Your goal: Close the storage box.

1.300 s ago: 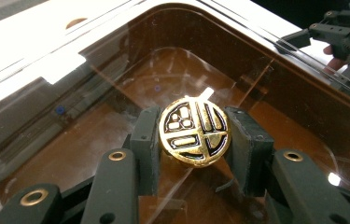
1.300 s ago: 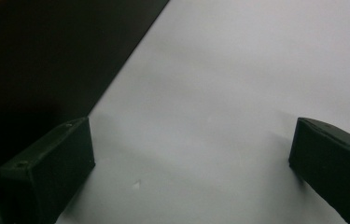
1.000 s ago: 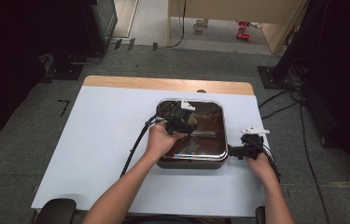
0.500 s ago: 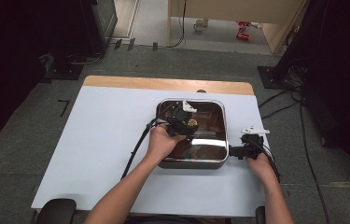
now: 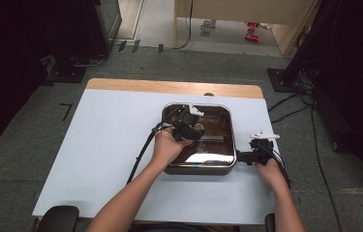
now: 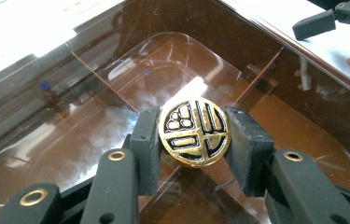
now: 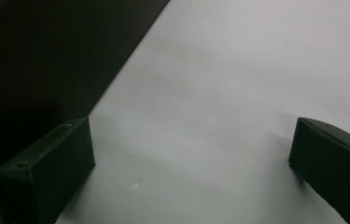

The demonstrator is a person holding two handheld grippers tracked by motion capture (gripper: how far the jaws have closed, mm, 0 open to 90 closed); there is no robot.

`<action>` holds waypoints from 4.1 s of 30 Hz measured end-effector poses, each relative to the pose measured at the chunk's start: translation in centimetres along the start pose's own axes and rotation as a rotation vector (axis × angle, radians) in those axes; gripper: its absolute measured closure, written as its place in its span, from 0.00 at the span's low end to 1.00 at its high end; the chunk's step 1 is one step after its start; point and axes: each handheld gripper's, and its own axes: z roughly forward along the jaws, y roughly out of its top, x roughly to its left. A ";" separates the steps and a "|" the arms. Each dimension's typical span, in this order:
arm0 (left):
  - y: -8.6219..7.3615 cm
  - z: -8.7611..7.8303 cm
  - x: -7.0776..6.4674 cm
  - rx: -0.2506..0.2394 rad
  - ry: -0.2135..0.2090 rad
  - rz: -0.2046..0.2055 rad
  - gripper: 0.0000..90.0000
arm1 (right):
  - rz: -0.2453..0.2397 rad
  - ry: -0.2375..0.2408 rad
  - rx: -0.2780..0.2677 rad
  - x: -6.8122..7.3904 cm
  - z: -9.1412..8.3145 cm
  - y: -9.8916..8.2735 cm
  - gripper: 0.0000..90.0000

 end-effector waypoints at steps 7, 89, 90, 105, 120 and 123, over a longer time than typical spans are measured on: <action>0.0 0.0 0.2 0.002 -0.017 -0.021 0.66 | -0.001 0.000 0.001 0.0 0.0 0.0 0.00; -8.2 -9.9 7.2 -0.103 -0.058 -0.015 0.31 | -0.001 0.000 0.000 0.0 0.0 0.0 0.00; -8.9 -10.1 7.7 -0.111 -0.040 -0.021 0.31 | -0.001 0.000 0.000 0.0 0.0 0.0 0.00; -13.7 -10.0 10.4 -0.097 0.006 -0.024 0.25 | -0.002 0.000 -0.001 0.0 0.0 0.0 0.00; -16.8 -8.5 11.4 0.004 0.054 -0.057 0.27 | -0.002 0.000 0.001 0.0 0.0 0.0 0.00; -17.0 -8.2 11.4 0.016 0.038 -0.067 0.27 | -0.001 -0.001 0.000 0.0 0.0 0.0 0.00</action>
